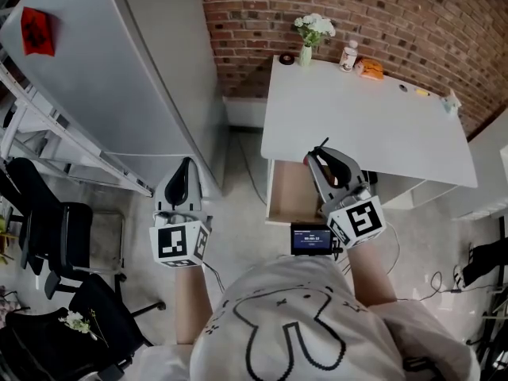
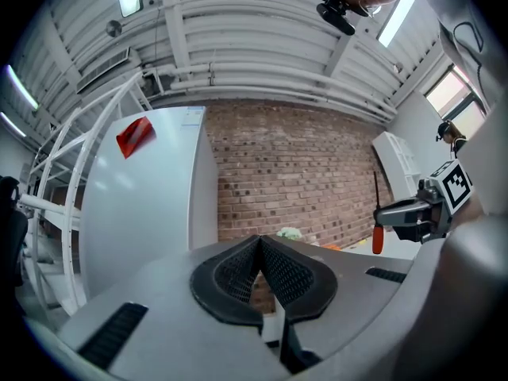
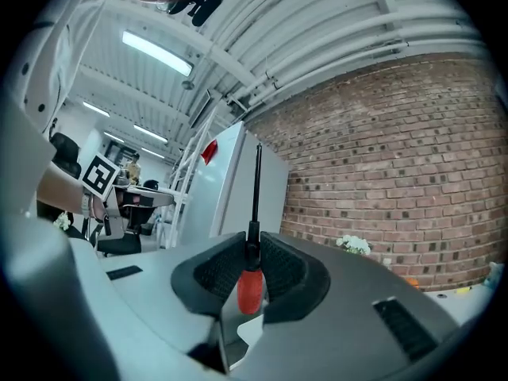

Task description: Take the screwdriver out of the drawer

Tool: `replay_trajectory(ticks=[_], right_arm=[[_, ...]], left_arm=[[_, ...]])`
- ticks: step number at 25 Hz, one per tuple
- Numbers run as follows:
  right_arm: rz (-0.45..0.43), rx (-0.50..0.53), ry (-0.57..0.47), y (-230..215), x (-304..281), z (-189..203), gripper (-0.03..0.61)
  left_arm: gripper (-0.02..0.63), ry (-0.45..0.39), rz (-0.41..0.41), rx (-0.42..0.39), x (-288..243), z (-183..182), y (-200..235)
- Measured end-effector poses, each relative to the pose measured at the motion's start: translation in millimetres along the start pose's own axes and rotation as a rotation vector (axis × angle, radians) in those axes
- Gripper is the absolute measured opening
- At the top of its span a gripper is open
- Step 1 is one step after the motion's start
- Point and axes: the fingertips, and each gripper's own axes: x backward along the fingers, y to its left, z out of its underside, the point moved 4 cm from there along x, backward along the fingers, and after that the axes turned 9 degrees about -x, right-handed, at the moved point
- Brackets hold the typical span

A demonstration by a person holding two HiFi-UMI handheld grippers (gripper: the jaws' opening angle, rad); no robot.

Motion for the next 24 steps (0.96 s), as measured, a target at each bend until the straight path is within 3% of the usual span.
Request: replay_trajectory(ticks=[24], right_arm=[[0.02,0.008,0.006,-3,17,-5,0.06]], left_arm=[[0.012,-0.011,0.03,0.006,2,-8,-18]])
